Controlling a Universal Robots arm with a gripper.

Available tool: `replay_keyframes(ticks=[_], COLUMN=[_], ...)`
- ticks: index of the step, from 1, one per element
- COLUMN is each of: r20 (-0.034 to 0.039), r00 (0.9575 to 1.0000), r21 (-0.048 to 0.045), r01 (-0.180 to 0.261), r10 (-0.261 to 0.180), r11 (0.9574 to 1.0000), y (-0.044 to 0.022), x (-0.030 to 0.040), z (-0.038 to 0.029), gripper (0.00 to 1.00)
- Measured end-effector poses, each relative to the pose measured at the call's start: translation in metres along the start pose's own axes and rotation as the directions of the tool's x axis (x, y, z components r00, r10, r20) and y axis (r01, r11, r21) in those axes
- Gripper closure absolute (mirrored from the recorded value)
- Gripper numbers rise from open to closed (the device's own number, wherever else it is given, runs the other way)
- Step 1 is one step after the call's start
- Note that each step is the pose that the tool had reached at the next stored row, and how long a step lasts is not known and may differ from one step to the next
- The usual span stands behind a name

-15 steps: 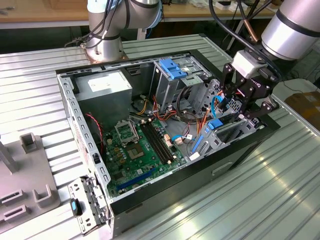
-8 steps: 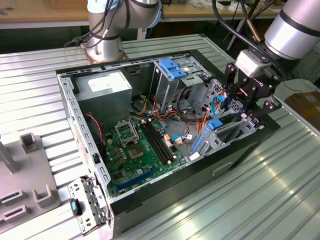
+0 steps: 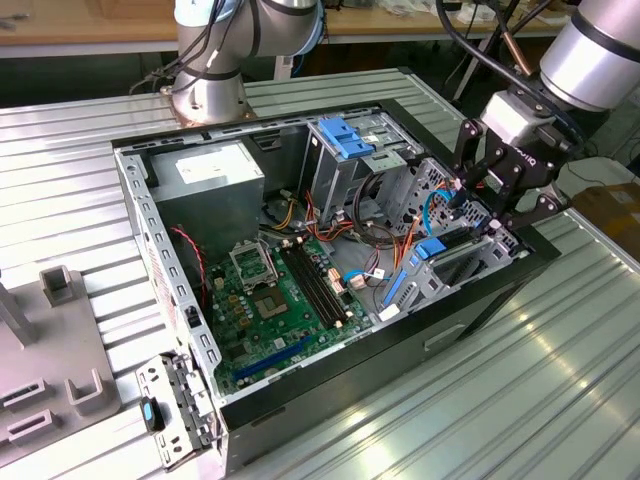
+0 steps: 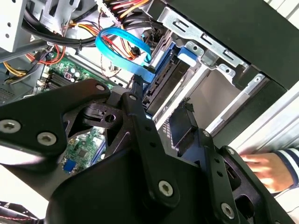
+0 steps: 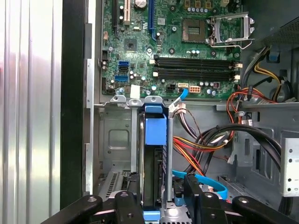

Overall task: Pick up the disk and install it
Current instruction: 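Insert the first disk wire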

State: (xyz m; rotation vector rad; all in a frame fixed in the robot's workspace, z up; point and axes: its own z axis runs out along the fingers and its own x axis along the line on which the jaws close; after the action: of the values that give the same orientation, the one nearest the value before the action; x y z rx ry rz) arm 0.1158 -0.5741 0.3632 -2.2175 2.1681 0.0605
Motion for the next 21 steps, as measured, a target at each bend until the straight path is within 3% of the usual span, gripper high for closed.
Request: replay_keyframes(ticks=[4, 5, 6, 9, 11, 14, 16, 21], r20=[0.0031, 0.0089, 0.0213, 0.0449, 0.0573, 0.0612, 0.0761, 0.0785], r00=[1.0, 1.0, 0.9998, 0.999, 0.9984, 0.9981, 0.9971, 0.9969], r21=[0.0001, 0.0002, 0.0005, 0.001, 0.0013, 0.0014, 0.0017, 0.0018], r01=[0.0, 0.0, 0.0, 0.0, 0.0, 0.0, 0.0, 0.0], r10=[0.0, 0.0, 0.0, 0.0, 0.0, 0.0, 0.0, 0.0], r11=[1.0, 1.0, 1.0, 1.0, 1.0, 1.0, 1.0, 1.0], y=[-0.0012, -0.0012, -0.0013, -0.0013, -0.0013, -0.0013, -0.0013, -0.0013], x=[0.0, 0.0, 0.0, 0.0001, 0.0001, 0.0004, 0.0005, 0.0005], z=[0.0, 0.0004, 0.0011, 0.0025, 0.0052, 0.0107, 0.0121, 0.0122], gripper=[0.5, 0.5, 0.5, 0.5, 0.5, 0.5, 0.5, 0.5])
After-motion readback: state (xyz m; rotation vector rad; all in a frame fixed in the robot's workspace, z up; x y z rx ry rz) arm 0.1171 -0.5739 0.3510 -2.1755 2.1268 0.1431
